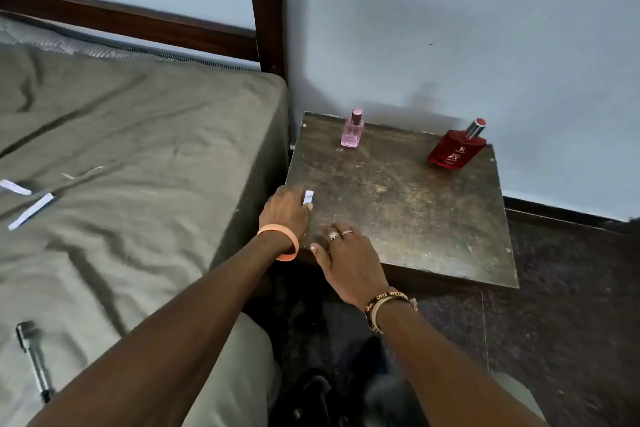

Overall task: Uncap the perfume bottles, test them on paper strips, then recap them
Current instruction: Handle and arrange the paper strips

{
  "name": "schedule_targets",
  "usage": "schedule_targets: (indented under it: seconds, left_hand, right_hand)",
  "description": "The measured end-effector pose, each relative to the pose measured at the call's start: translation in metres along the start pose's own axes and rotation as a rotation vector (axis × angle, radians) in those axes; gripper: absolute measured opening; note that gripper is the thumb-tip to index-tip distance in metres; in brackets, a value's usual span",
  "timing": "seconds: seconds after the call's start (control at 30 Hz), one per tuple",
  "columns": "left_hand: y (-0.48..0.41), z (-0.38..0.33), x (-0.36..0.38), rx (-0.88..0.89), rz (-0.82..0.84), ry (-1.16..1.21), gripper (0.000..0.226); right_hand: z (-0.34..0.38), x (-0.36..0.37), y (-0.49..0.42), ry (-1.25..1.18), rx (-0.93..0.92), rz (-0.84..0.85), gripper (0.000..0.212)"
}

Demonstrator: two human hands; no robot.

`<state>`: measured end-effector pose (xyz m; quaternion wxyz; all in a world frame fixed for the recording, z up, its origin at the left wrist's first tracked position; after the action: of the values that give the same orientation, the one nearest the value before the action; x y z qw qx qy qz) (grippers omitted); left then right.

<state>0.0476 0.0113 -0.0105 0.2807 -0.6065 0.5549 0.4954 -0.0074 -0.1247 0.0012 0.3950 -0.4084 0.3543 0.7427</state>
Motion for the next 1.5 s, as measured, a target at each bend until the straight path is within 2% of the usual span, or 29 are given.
schedule_targets:
  seconds: [0.13, 0.33, 0.4, 0.6, 0.77, 0.9, 1.0, 1.07, 1.17, 1.23, 1.33, 1.5]
  left_hand:
    - [-0.019, -0.004, 0.018, 0.082, 0.064, -0.163, 0.045]
    - [-0.026, -0.005, 0.026, 0.039, -0.008, -0.034, 0.007]
    - [-0.023, -0.004, 0.023, 0.036, -0.019, 0.028, 0.011]
    - [-0.014, 0.006, 0.015, -0.03, 0.01, 0.067, 0.015]
    - [-0.014, 0.011, 0.013, 0.006, 0.016, 0.016, 0.023]
    - [-0.014, 0.007, 0.014, -0.039, 0.003, 0.045, 0.006]
    - [-0.019, 0.012, 0.019, -0.103, 0.032, 0.104, 0.005]
    - [-0.022, 0.013, 0.022, -0.162, 0.076, 0.291, 0.006]
    - [-0.011, -0.002, 0.025, -0.363, 0.266, 0.965, 0.01]
    - [0.0, -0.016, 0.018, -0.41, 0.379, 1.218, 0.012]
    - [0.015, -0.031, 0.004, -0.372, 0.455, 1.31, 0.015]
    - [0.045, -0.051, -0.019, -0.251, 0.574, 1.36, 0.032]
  right_hand:
    - [-0.011, 0.008, -0.018, 0.022, -0.04, -0.007, 0.047]
    - [-0.017, 0.014, -0.027, 0.031, -0.019, -0.055, 0.047]
    - [-0.015, 0.012, -0.027, -0.02, 0.009, -0.06, 0.049]
    - [-0.014, 0.005, -0.027, -0.218, 0.123, -0.042, 0.032]
    - [-0.015, 0.011, -0.03, -0.169, 0.129, -0.024, 0.032]
    - [-0.017, 0.015, -0.032, -0.105, 0.124, -0.039, 0.037]
    - [-0.023, 0.018, -0.036, -0.19, 0.148, -0.05, 0.038]
    - [-0.028, 0.014, -0.036, -0.382, 0.194, -0.129, 0.042]
    - [-0.036, 0.003, -0.032, -0.768, 0.326, -0.245, 0.04]
    - [-0.041, -0.007, -0.026, -0.957, 0.389, -0.309, 0.031]
    - [-0.046, -0.024, -0.013, -1.048, 0.459, -0.374, 0.012]
    - [-0.046, -0.057, 0.024, -1.103, 0.456, -0.323, 0.017]
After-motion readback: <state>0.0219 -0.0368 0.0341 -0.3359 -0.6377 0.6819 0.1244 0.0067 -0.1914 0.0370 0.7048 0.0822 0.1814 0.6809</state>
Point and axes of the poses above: each hand's wrist, its own y-axis away from the middle knuckle, its own x-axis out of the palm, z = x × y, the point moved 5 cm from there along -y, towards the middle knuckle, and after that the axes turned 8 degrees about -y, right-handed, at the moved point
